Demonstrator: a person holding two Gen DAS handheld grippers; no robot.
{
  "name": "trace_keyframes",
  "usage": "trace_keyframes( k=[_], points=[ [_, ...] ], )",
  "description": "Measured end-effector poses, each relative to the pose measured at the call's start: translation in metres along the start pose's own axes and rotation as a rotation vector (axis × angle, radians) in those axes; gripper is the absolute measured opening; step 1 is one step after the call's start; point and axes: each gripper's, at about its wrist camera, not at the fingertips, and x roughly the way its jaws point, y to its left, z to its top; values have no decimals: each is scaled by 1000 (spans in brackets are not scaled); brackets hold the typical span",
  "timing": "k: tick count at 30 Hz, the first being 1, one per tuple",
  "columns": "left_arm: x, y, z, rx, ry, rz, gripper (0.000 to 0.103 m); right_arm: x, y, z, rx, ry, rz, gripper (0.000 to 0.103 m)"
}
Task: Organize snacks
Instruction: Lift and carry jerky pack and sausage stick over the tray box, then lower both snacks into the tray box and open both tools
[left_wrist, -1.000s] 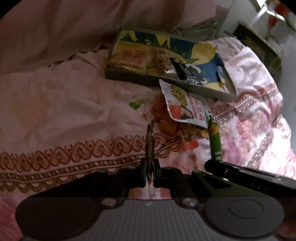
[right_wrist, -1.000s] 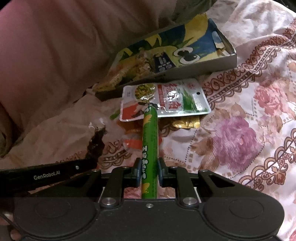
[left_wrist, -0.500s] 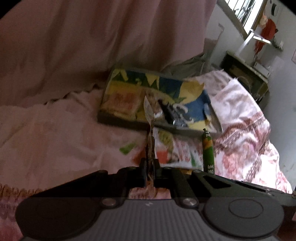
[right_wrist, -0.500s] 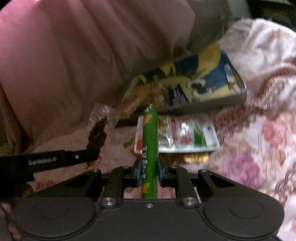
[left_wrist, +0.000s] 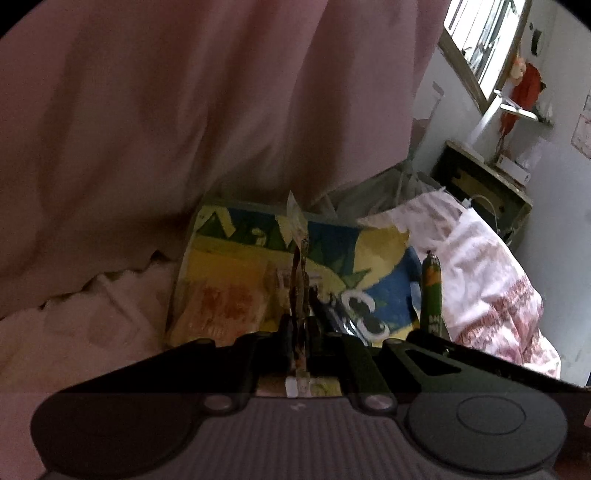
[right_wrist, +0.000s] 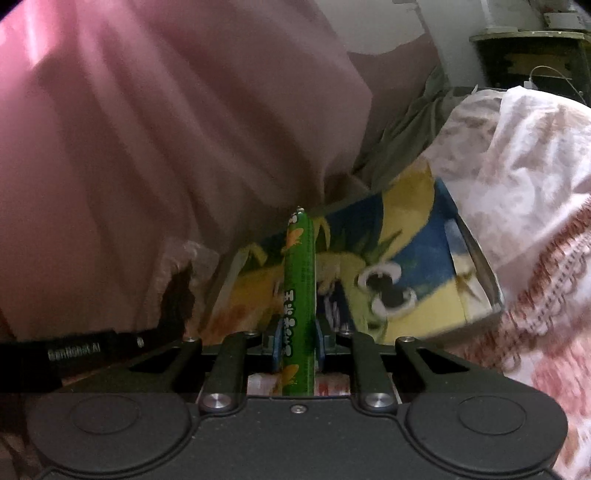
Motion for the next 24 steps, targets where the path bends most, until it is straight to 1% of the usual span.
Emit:
trace_keyframes(
  k=[4, 5, 7, 12, 14, 17, 24],
  points=[
    [25, 6, 7, -28, -4, -14, 6, 26, -5, 12, 7, -21, -3, 19],
    [29, 7, 8, -28, -6, -15, 6, 31, -7, 14, 4, -32, 13, 19],
    [38, 11, 10, -36, -13, -22, 6, 42, -9, 18, 10, -34, 14, 19],
    [60, 15, 14, -63, -4, -41, 6, 67, -13, 22, 44, -33, 24, 19],
    [65, 14, 13, -51, 2, -50, 6, 74, -13, 21, 55, -32, 35, 19],
    [71, 10, 9, -16, 12, -44, 6, 82, -12, 19, 49, -19, 39, 19],
    [76, 11, 3, -3, 44, -34, 6, 94, -9, 6, 22, 15, 23, 19]
  ],
)
